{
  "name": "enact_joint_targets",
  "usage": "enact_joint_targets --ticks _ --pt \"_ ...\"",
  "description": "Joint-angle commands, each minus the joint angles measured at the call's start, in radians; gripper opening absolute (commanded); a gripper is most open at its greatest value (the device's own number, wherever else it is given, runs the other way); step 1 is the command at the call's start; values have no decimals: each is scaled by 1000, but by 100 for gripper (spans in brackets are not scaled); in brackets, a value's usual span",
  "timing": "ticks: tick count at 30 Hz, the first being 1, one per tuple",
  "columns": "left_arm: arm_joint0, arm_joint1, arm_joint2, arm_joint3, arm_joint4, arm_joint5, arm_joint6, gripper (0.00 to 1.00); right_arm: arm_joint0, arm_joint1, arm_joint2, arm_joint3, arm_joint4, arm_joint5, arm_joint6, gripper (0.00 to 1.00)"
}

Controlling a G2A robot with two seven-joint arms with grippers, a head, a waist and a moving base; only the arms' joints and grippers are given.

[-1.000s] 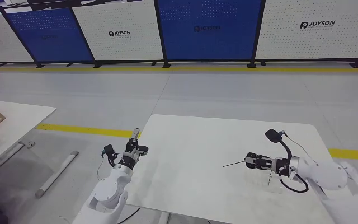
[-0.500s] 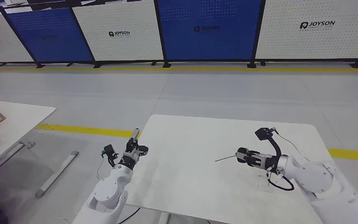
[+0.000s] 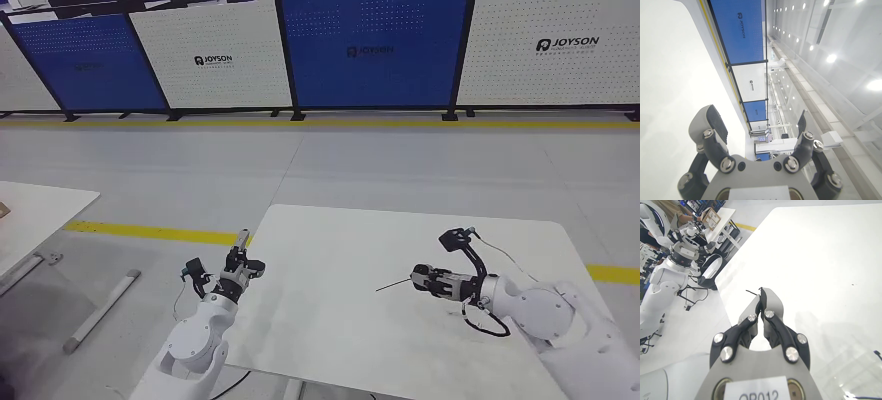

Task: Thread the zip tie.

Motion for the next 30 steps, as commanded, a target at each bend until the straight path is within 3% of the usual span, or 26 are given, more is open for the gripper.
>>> enact_joint_targets --ticks 1,10,14,16,19,30 --pt "0 0 0 0 0 0 0 100 0 0 0 0 0 0 0 0" --pt "0 0 0 0 0 0 0 100 -8 -1 0 -16 -29 -2 -27 0" --pt "0 0 0 0 0 0 0 100 -27 -1 20 -50 -131 -33 -148 0" --pt "0 0 0 0 0 0 0 100 -40 1 42 -61 -171 -90 -228 0" --pt "0 0 0 0 0 0 0 100 -47 4 37 -88 -281 -90 -285 0" --pt "0 0 0 0 0 0 0 100 -37 1 16 -74 -287 -90 -287 0"
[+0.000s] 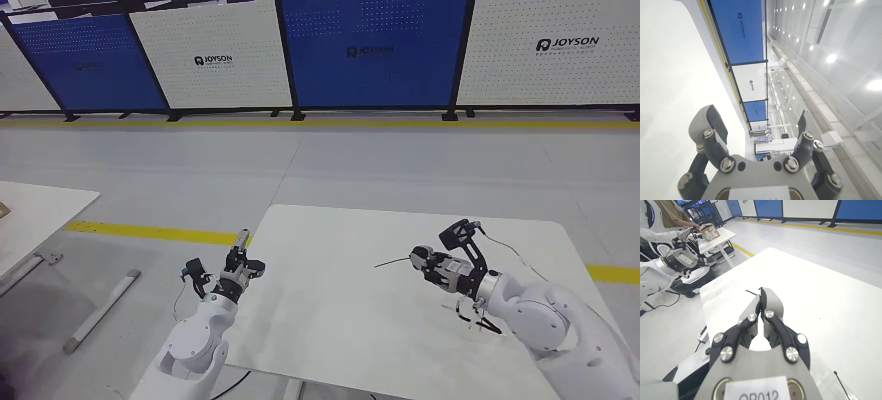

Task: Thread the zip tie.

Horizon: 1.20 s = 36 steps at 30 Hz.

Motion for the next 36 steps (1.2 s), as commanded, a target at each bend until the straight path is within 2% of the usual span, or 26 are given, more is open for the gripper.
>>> enact_joint_targets --ticks 1,3,5,7,9,13,15,19,25,29,31,32,33,36 --pt "0 0 0 0 0 0 0 100 0 0 0 0 0 0 0 0" --pt "-9 -1 1 3 -8 15 -5 100 0 0 0 0 0 0 0 0" --pt "-18 1 -7 -9 -52 53 -71 100 0 0 0 0 0 0 0 0" --pt "-19 8 -43 -32 -64 103 -137 100 0 0 0 0 0 0 0 0" --pt "-15 14 -62 -57 -63 166 -215 100 0 0 0 0 0 0 0 0" --pt "-15 34 -99 -100 -24 340 -394 100 0 0 0 0 0 0 0 0" --pt "-14 41 -105 -89 -8 340 -430 100 0 0 0 0 0 0 0 0" --pt "-15 42 -106 -88 -9 340 -431 100 -2 0 0 0 -2 1 -2 0" --pt "-15 42 -106 -88 -9 340 -431 100 2 3 3 -30 -141 0 -93 0" --pt "-15 42 -106 -88 -9 340 -431 100 36 2 -49 -35 -246 0 -130 0" --pt "-15 42 -106 -88 -9 340 -431 100 72 0 -116 -33 -300 0 -130 0" --pt "-15 42 -106 -88 -9 340 -431 100 96 -1 -143 -19 -301 0 -122 0" --pt "-15 42 -106 -88 -9 340 -431 100 123 -5 -182 -4 -251 0 -111 0" --pt "-15 42 -106 -88 -9 340 -431 100 123 -5 -182 -4 -251 0 -111 0"
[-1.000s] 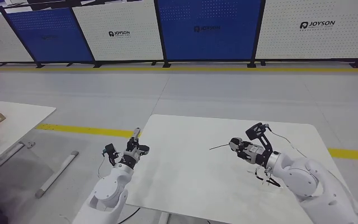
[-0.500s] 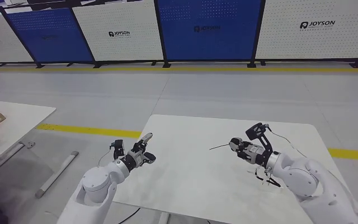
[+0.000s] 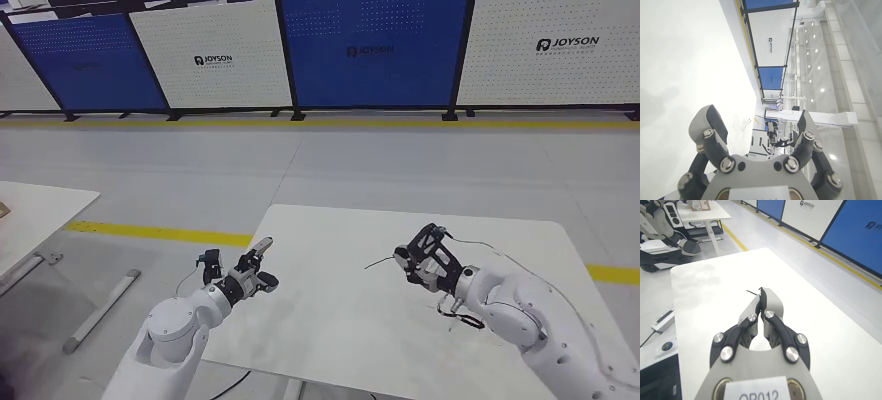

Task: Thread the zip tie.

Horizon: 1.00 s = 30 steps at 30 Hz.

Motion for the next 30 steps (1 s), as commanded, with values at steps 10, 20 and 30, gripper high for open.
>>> enact_joint_targets --ticks 10,20,30 --pt "0 0 0 0 0 0 0 100 -4 0 9 0 -3 4 -2 0" --pt "0 0 0 0 0 0 0 100 71 9 -114 24 -155 0 -281 0" --pt "0 0 0 0 0 0 0 100 312 48 -485 139 -175 0 -561 0"
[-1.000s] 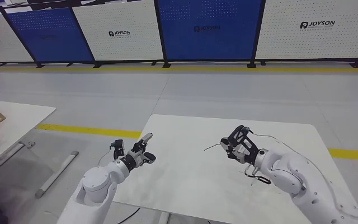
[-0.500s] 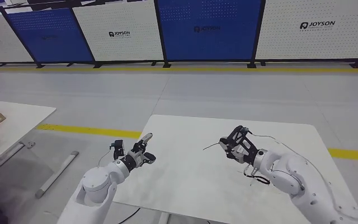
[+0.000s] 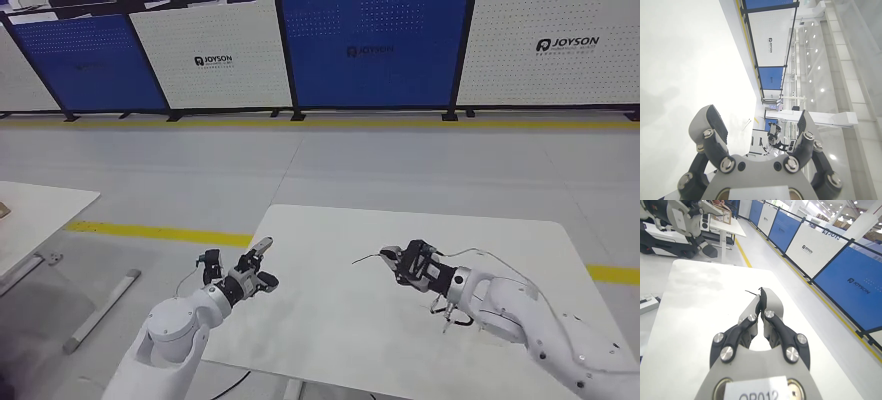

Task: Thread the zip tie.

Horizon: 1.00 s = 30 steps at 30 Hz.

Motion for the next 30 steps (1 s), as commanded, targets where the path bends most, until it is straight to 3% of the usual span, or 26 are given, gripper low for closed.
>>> enact_joint_targets --ticks 1,15,22,30 --pt "0 0 0 0 0 0 0 100 37 1 -54 15 26 0 -25 0" --pt "0 0 0 0 0 0 0 100 35 1 -52 16 23 3 -24 0" --pt "0 0 0 0 0 0 0 100 16 -9 -26 23 -159 0 -60 0" --pt "-6 -1 7 1 -7 0 2 100 16 -9 -26 23 -159 0 -60 0"
